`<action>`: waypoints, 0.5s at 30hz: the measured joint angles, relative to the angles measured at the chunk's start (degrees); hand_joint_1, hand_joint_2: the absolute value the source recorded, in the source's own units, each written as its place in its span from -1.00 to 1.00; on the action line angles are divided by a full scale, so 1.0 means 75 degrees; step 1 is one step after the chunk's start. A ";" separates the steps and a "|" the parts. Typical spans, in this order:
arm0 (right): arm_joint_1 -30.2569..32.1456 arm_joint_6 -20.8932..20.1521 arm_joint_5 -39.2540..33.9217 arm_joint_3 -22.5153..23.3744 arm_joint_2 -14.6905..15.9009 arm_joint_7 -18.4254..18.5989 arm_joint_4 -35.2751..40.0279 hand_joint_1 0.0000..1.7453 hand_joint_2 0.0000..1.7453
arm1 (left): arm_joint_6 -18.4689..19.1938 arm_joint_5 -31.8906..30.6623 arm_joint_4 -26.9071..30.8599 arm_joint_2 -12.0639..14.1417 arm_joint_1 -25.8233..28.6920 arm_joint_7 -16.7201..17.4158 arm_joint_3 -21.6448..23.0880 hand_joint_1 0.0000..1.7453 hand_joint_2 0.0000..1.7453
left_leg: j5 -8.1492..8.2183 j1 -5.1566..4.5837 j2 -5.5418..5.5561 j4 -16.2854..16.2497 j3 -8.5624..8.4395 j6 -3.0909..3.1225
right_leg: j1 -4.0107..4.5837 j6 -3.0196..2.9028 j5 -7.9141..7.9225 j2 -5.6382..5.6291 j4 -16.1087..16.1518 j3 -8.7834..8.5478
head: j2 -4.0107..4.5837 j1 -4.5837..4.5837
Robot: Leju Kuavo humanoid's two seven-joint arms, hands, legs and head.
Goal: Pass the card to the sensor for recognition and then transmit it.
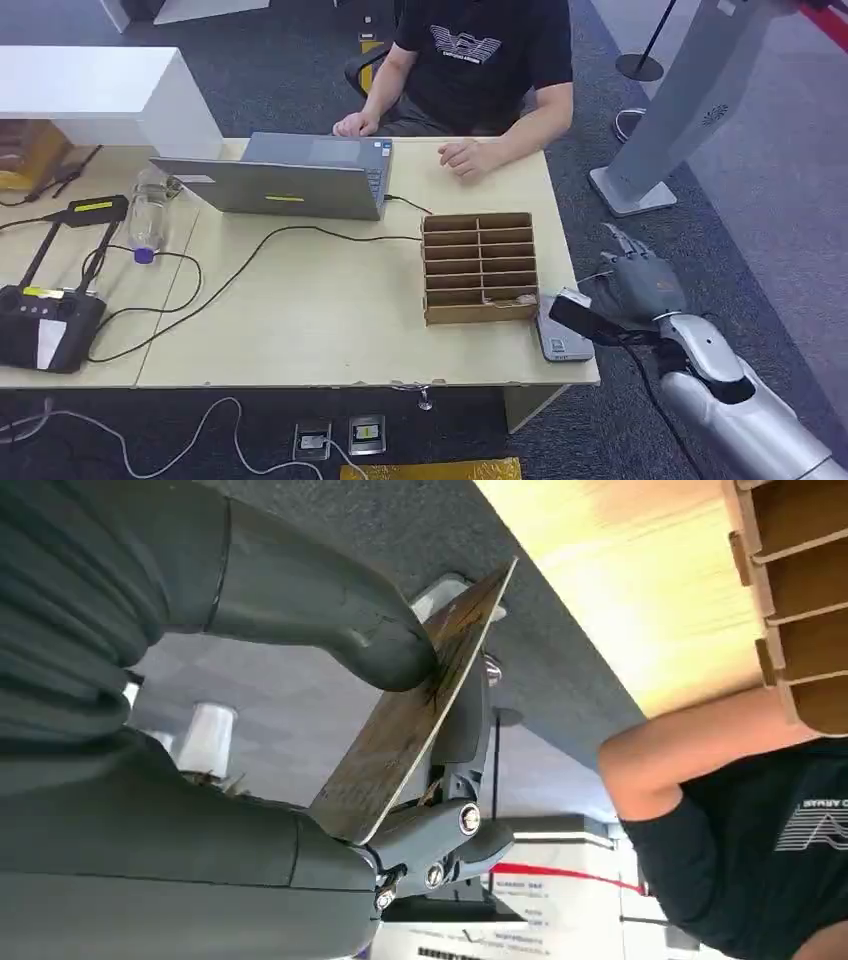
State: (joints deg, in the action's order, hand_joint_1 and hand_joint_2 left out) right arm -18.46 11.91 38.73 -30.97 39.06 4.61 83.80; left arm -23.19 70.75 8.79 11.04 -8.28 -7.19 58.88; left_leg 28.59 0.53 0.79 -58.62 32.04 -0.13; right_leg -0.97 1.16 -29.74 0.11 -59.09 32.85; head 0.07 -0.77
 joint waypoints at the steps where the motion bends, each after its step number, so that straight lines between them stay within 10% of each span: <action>1: 0.0071 -0.0023 -0.0018 0.0029 0.0023 0.0006 0.0113 1.00 1.00 | 0.0017 0.0012 0.0000 0.0003 -0.0001 0.0000 0.0000 -1.00 -1.00 | 0.0000 0.0000 0.0000 0.0000 0.0000 0.0000 | 0.0000 0.0000 0.0000 -0.0001 0.0000 0.0001 | 0.0000 0.0000; 15: 0.0471 -0.0020 -0.0055 -0.0146 -0.0020 0.0096 0.0431 1.00 1.00 | 0.0006 0.0041 0.0000 -0.0003 -0.0006 0.0093 0.0000 -1.00 -1.00 | 0.0001 0.0000 -0.0001 0.0001 0.0003 0.0000 | 0.0000 0.0000 -0.0001 -0.0004 -0.0001 0.0002 | 0.0000 0.0003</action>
State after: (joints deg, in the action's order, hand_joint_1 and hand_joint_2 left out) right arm -14.92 11.76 38.32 -32.06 38.91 5.33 87.04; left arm -23.15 71.06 8.79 11.02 -8.33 -6.49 58.88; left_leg 28.60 0.53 0.78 -58.61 32.06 -0.13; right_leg -0.97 1.16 -29.74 0.08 -59.10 32.87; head 0.07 -0.74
